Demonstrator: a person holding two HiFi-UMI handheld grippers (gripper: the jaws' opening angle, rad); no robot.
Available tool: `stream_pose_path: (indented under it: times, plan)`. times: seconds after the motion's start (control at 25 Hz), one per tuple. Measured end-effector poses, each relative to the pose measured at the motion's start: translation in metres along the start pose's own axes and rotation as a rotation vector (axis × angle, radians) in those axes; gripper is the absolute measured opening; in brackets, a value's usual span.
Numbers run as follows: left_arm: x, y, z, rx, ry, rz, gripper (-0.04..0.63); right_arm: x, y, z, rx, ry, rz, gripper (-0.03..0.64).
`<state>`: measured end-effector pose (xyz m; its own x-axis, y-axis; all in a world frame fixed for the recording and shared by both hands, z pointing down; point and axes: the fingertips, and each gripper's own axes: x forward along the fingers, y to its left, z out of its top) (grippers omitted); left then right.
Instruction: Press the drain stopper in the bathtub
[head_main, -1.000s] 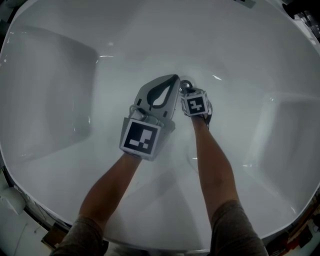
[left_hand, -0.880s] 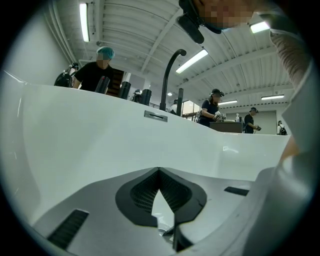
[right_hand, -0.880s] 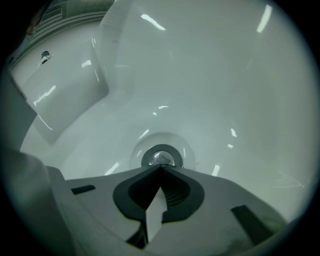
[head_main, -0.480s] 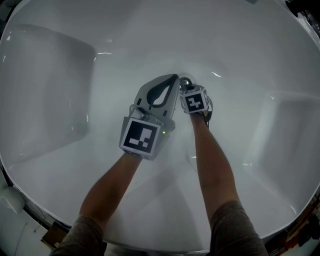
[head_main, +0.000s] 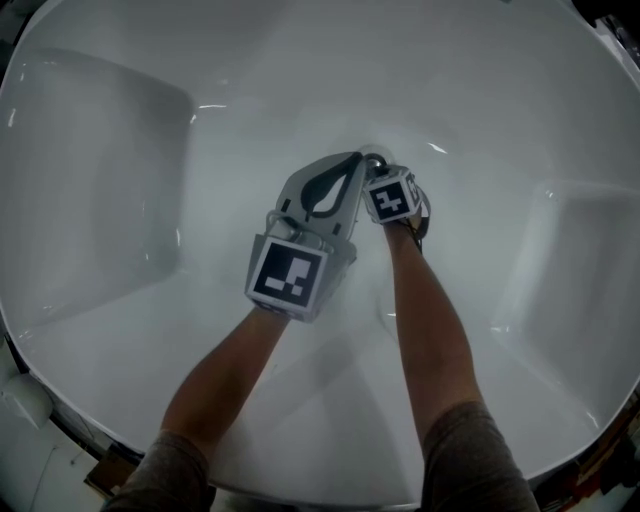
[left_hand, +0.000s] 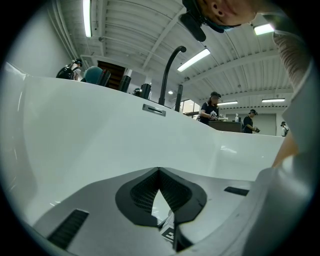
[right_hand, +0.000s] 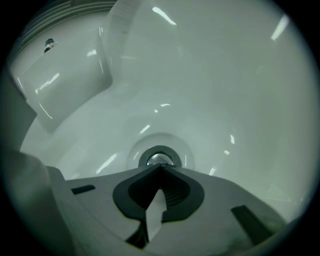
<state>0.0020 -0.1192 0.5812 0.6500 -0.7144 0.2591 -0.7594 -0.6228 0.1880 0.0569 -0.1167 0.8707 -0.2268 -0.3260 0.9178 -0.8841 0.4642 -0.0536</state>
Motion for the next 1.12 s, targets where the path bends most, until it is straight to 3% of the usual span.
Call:
stream_pose_path:
  times: [0.56, 0.88, 1.12]
  plan:
    - [-0.003, 0.001, -0.003, 0.003, 0.016, 0.003, 0.002, -0.002, -0.002, 0.004, 0.068, -0.017, 0.004, 0.002]
    - [-0.010, -0.003, 0.022, 0.022, 0.019, 0.013, 0.002, -0.029, -0.006, 0.021, 0.133, -0.073, 0.006, 0.002]
    - [-0.023, -0.014, 0.062, 0.005, 0.023, 0.035, 0.002, -0.090, 0.001, 0.052, 0.149, -0.141, 0.020, 0.002]
